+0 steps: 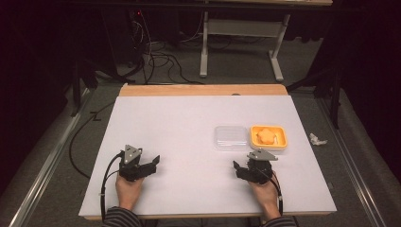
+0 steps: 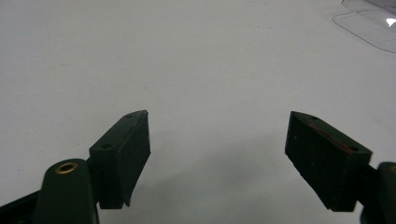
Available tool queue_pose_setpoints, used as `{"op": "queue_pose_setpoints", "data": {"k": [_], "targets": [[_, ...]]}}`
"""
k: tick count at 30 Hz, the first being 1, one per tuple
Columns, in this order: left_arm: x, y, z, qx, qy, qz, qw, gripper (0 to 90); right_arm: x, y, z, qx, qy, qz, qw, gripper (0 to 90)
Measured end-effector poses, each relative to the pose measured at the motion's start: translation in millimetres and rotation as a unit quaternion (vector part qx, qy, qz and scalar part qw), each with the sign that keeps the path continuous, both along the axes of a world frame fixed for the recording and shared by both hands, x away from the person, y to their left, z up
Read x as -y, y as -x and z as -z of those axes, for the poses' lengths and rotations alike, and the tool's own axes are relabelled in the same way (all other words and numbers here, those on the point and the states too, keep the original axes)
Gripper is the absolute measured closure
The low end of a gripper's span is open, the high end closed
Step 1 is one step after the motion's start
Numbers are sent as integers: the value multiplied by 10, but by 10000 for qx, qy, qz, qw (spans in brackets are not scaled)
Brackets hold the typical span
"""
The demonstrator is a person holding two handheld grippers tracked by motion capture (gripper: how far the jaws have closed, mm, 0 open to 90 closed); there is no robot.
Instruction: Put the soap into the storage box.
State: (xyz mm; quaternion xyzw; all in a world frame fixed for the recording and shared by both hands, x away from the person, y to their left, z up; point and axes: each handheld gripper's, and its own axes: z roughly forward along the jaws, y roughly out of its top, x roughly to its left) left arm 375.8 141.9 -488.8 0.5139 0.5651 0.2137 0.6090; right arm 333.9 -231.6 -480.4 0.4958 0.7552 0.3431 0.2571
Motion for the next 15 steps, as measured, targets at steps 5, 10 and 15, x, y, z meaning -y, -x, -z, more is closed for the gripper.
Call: {"op": "queue_pose_setpoints", "data": {"k": [5, 10, 15], "targets": [[1, -2, -1, -5, 19, -14, 10000, 228, -3, 18, 0, 73, -12, -3, 10000, 264], [1, -3, 0, -3, 14, -28, 10000, 226, -2, 20, 1, 82, -16, -21, 10000, 264], [4, -6, -1, -8, 33, -33, 10000, 227, 10, 19, -2, 76, -70, -35, 9999, 268]]}}
